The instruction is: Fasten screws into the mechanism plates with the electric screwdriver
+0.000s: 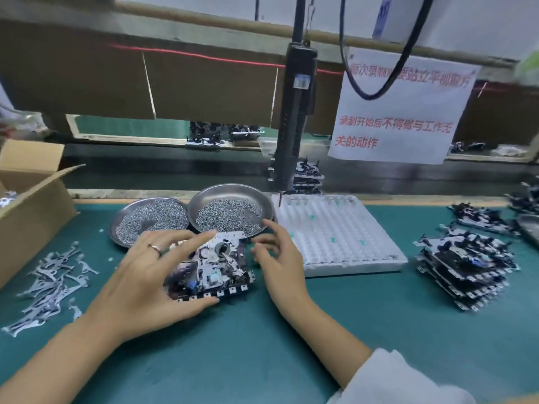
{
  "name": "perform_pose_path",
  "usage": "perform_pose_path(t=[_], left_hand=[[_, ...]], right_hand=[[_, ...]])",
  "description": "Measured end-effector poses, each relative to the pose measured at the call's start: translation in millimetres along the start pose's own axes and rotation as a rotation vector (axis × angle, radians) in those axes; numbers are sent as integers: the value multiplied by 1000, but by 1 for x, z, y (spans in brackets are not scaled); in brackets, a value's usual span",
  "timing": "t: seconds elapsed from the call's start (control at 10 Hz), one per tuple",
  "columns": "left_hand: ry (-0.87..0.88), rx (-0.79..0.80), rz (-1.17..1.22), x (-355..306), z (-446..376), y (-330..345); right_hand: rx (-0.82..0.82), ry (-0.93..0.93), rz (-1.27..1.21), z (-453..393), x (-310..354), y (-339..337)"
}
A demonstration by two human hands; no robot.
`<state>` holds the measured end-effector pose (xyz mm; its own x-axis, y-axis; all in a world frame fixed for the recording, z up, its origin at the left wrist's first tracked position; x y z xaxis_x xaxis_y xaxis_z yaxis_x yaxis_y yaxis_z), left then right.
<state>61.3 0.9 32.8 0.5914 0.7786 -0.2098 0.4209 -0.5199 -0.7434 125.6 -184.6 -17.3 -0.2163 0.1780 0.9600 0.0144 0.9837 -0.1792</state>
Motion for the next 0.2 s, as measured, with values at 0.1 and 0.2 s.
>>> perform_pose_path(t=[0.1,0.2], left_hand=[[31,-159,137,-15,2,-24],[32,-243,242,-50,-13,-30]], right_hand=[[10,10,-30,1,5,1],[119,34,-17,6,5,4]])
Point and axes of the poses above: each hand's wrist, its own z-axis away from the middle knuckle, its own y-axis out of the palm, x = y × z, the point moved 8 cm from there along -z, towards the middle knuckle, and after that the axes turned 3 degrees about x, right-handed, at the moved point
